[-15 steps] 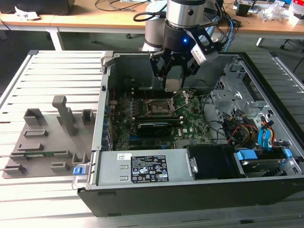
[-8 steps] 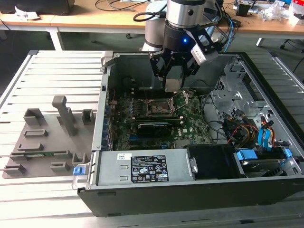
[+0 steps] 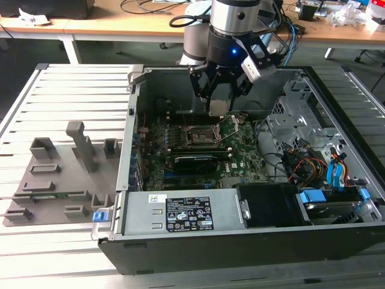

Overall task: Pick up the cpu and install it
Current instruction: 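Place the cpu into insertion slot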

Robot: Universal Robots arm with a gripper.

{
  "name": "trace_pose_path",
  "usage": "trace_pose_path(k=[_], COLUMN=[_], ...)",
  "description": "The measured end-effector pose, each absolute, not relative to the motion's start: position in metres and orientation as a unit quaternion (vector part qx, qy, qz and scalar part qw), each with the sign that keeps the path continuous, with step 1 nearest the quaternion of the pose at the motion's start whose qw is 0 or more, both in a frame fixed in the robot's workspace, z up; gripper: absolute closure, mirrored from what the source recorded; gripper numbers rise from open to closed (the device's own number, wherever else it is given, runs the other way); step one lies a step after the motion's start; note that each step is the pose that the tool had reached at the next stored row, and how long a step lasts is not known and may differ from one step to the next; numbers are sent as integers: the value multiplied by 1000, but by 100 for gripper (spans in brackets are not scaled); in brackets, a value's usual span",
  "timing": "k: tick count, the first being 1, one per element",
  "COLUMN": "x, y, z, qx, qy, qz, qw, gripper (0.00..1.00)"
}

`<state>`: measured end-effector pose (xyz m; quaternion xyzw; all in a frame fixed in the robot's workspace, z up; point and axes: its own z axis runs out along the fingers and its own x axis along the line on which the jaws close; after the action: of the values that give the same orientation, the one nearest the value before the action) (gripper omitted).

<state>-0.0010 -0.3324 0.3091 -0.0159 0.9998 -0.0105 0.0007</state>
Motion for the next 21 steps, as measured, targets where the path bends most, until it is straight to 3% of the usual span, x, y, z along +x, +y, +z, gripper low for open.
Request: trace_pose_path(k=[21], x=[-1], y=[-332], z=[309], qx=[82], qy=[997], qz=[-12], qw=[0], gripper=[45])
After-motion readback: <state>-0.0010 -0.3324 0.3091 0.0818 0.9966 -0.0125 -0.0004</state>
